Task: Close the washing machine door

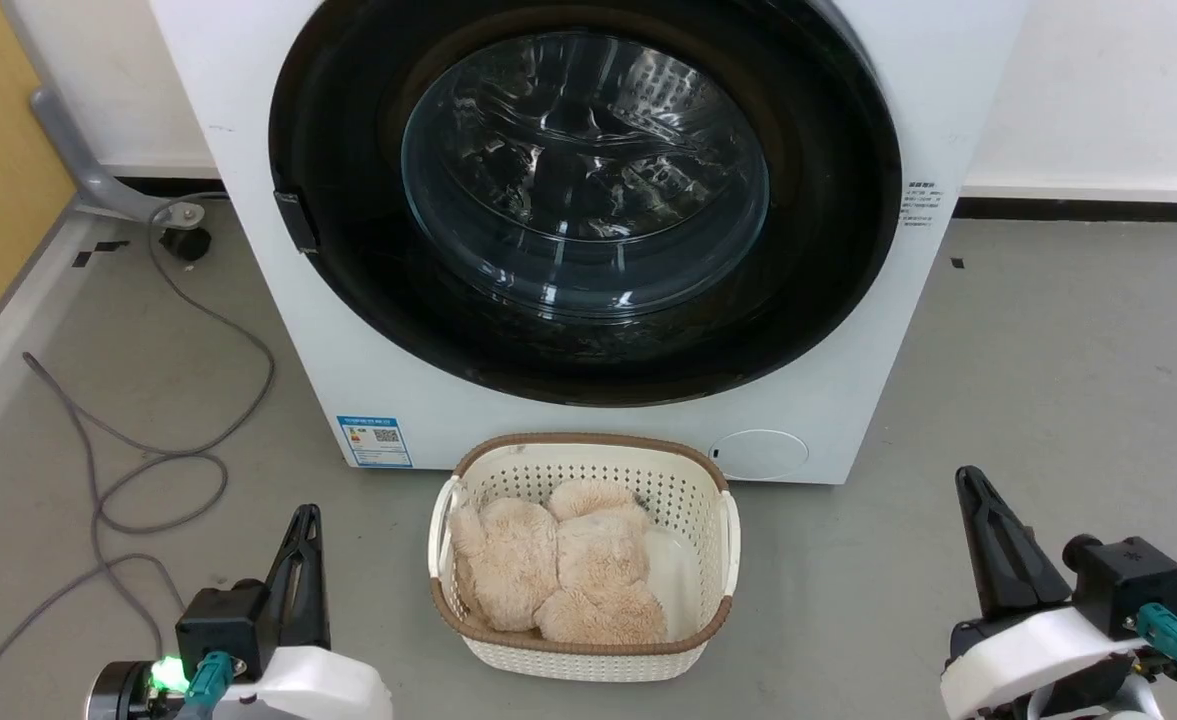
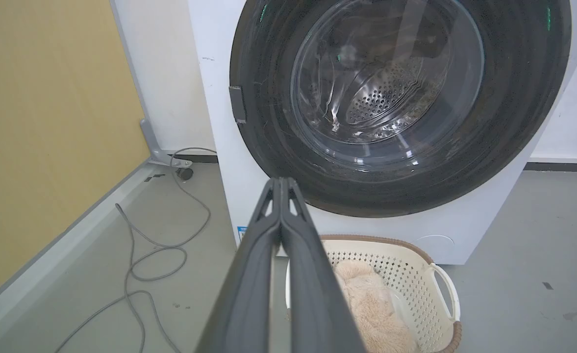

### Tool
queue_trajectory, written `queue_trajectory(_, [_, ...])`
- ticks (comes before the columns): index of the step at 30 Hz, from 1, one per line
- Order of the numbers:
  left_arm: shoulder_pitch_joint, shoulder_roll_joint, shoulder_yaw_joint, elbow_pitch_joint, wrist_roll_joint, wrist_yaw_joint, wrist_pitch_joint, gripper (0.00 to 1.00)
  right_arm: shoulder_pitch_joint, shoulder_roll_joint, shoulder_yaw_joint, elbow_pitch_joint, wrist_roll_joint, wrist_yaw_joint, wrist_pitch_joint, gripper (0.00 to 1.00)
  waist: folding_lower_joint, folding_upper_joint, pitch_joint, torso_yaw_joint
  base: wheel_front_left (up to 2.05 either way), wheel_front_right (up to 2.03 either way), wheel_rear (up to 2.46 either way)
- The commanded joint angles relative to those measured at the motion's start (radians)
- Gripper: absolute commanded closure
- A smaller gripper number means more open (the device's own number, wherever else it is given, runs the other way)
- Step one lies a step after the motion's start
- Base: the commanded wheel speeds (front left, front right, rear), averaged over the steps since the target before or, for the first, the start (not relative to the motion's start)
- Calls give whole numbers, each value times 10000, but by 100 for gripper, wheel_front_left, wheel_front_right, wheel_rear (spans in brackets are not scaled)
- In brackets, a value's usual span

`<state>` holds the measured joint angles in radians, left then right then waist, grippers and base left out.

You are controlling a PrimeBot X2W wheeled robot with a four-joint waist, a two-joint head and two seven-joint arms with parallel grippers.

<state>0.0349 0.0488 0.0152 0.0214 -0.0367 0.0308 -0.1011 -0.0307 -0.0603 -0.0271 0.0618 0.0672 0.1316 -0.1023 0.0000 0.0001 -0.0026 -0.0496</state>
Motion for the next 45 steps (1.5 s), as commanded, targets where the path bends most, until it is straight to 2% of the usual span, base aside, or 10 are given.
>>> queue_trajectory(1, [-173, 9, -9, -46, 86, -55, 50, 100, 124, 60, 25, -75, -111, -6, 56, 100, 0, -1, 1, 13, 0, 0, 0])
queue_trajectory(45, [-337, 14, -143, -203, 349, -291, 949, 100, 295, 98, 255, -583, -636, -9, 961, 100, 0, -1, 24, 465, 0, 0, 0])
